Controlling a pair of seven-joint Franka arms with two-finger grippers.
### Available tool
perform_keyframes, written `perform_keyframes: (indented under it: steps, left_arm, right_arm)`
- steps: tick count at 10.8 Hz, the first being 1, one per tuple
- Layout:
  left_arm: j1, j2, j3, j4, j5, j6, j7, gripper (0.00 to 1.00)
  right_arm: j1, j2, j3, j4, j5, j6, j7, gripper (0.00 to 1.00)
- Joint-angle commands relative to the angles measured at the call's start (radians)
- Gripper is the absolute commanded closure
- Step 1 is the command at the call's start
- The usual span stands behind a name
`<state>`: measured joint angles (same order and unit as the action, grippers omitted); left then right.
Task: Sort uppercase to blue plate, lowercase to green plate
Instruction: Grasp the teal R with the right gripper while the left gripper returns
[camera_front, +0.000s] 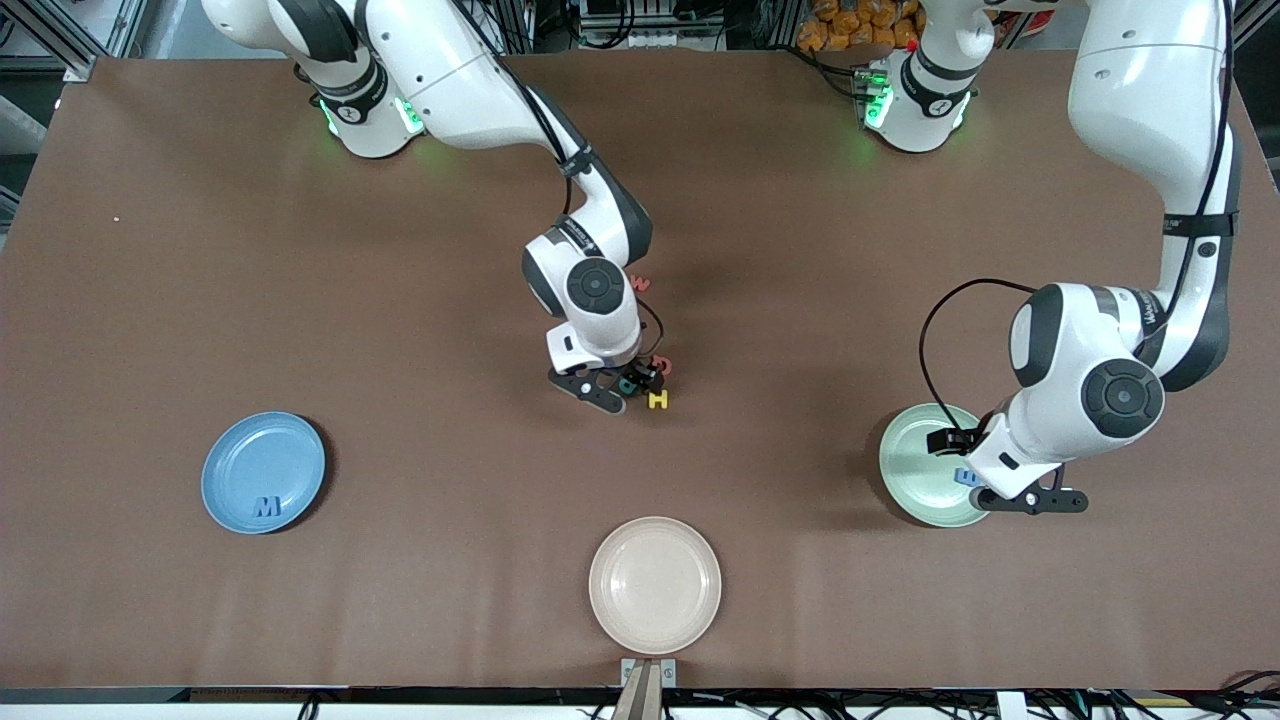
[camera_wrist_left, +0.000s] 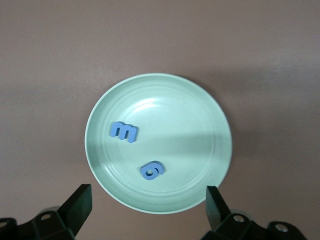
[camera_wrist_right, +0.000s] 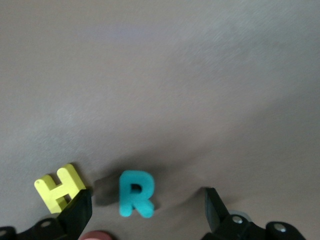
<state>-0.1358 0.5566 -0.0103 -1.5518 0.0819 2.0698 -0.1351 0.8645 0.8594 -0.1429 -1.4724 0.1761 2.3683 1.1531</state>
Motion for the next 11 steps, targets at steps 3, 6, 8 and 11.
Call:
perform_keyframes:
  steps: [3,6,8,11]
  left_arm:
    - [-0.062,-0.101,-0.002,-0.014,-0.017,-0.082,-0.079,0.00]
    - [-0.120,-0.115,-0.068,-0.013,-0.017,-0.126,-0.266,0.00]
    - [-0.180,-0.112,-0.082,-0.011,-0.017,-0.126,-0.358,0.00]
    - [-0.258,-0.069,-0.138,-0.011,-0.013,-0.120,-0.590,0.00]
  right_arm:
    - [0.007,0.035,-0.004,0.058,0.017,-0.015,0.017,0.00]
    - [0.004,0.032,-0.006,0.055,0.008,-0.018,0.013,0.00]
    - [-0.001,0.027,-0.011,0.049,0.006,-0.040,0.011,0.00]
    - [-0.004,0.017,-0.012,0.046,-0.007,-0.069,0.008,0.00]
